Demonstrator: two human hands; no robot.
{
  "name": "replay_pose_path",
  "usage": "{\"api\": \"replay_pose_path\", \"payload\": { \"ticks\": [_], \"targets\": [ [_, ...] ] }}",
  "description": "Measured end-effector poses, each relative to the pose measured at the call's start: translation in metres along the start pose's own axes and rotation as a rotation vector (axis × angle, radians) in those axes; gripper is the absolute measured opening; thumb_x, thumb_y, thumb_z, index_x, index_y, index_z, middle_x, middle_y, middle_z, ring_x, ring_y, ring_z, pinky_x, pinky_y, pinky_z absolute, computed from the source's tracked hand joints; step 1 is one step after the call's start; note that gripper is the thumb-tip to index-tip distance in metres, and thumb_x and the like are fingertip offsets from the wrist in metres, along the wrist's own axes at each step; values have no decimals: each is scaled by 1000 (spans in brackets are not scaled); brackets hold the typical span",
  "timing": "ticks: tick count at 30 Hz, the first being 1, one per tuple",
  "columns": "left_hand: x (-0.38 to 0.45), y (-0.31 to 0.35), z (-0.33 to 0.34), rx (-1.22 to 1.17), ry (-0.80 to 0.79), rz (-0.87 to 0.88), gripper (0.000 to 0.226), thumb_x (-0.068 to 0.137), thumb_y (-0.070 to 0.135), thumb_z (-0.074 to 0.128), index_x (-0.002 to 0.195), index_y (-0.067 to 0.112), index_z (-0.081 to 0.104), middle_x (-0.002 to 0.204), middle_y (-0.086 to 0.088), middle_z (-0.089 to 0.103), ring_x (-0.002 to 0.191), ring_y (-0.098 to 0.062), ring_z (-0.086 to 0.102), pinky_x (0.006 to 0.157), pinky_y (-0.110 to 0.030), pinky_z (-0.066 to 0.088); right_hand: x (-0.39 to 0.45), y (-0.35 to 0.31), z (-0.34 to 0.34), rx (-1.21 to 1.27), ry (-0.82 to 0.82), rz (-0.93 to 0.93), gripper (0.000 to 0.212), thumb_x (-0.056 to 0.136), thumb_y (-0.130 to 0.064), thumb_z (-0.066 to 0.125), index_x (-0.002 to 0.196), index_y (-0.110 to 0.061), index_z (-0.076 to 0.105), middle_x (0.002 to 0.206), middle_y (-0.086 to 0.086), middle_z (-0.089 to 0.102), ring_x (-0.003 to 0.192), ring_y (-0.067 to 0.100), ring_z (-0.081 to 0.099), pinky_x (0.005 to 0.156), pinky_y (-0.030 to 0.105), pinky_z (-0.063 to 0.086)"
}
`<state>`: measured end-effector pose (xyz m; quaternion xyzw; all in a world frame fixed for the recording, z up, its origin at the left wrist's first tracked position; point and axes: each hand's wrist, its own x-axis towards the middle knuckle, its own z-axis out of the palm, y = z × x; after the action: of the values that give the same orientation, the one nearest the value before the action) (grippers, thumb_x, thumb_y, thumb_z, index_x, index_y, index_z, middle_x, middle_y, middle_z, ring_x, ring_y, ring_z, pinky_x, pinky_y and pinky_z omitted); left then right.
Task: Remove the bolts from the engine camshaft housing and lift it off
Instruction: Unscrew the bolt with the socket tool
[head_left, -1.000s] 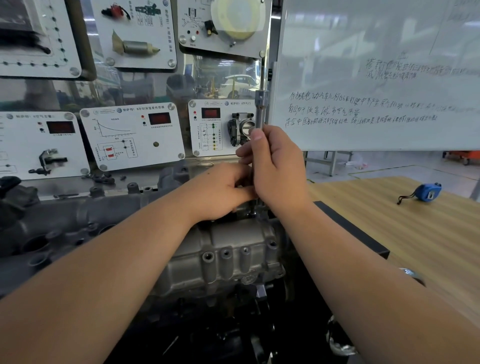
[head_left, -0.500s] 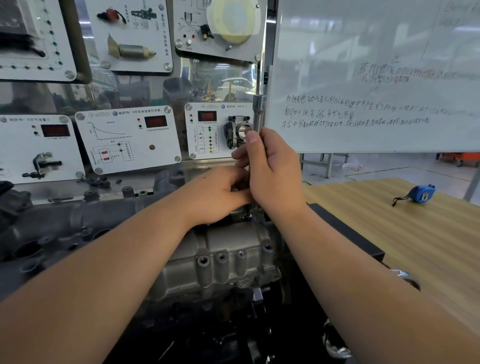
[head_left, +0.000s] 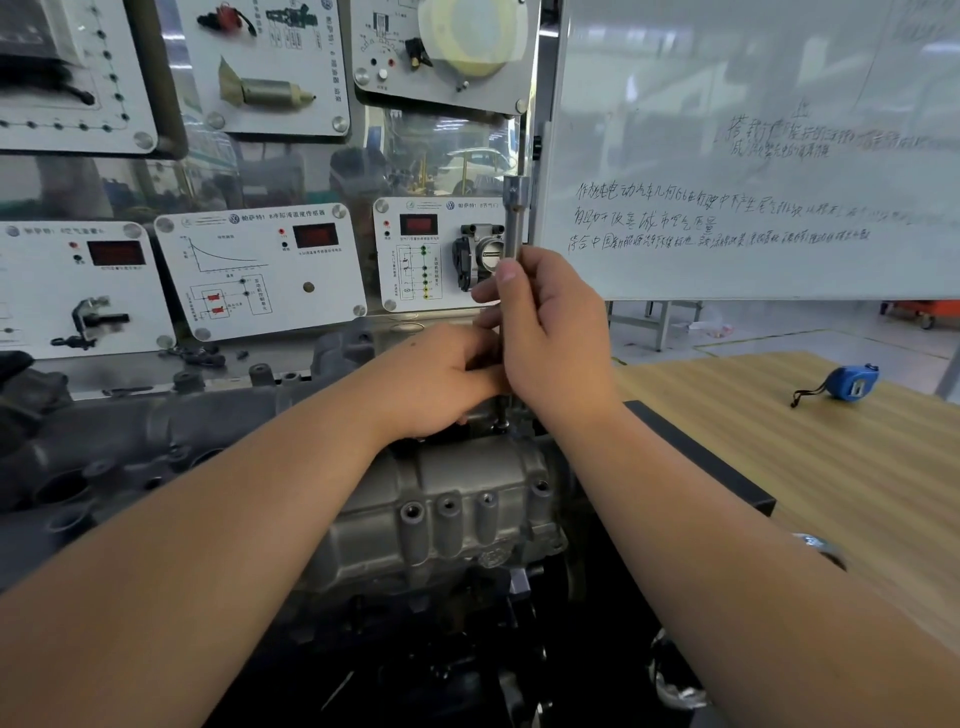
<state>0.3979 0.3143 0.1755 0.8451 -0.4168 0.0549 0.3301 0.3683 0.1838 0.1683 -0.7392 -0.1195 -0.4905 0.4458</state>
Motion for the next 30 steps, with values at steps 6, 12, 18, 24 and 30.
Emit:
{"api": "replay_pose_path", "payload": {
  "ticks": [6, 12, 18, 24, 30],
  "targets": [
    [0, 4, -1, 31, -20, 19, 18, 96, 27, 65, 111, 17, 68, 95, -6, 74, 88, -25, 70, 84, -52, 53, 0, 0, 1, 94, 30, 30, 13, 91, -52, 54, 102, -48, 49, 84, -9, 73, 77, 10, 70, 73, 41, 59],
    [1, 0, 0, 10, -20, 7, 19, 95, 28, 65, 108, 15, 70, 84, 2, 74, 77, -16, 69, 80, -49, 55, 1, 1, 1, 36, 31, 23, 35, 96, -49, 45, 89, -18, 61, 82, -14, 70, 72, 7, 68, 66, 33, 53],
    [2, 0, -1, 1, -26, 23, 12, 96, 25, 66, 107, 26, 70, 95, 2, 75, 90, -18, 71, 88, -49, 55, 1, 2, 1, 30, -1, -2, 28, 98, -48, 47, 85, -26, 60, 78, -9, 70, 72, 7, 66, 67, 33, 54],
    [1, 3, 0, 1, -29, 22, 19, 89, 33, 68, 106, 25, 69, 94, -2, 74, 88, -24, 71, 86, -53, 55, 0, 0, -2, 42, 39, -6, 9, 94, -42, 59, 86, -37, 58, 78, -6, 68, 72, 14, 66, 66, 32, 53],
    [-1, 1, 0, -6, -15, 20, 11, 97, 23, 62, 88, 23, 68, 60, 11, 65, 55, -8, 58, 66, -40, 51, 1, 2, 0, 74, -4, 58, 38, 97, -42, 46, 83, -11, 62, 77, -10, 70, 71, 10, 66, 61, 29, 50]
  ]
}}
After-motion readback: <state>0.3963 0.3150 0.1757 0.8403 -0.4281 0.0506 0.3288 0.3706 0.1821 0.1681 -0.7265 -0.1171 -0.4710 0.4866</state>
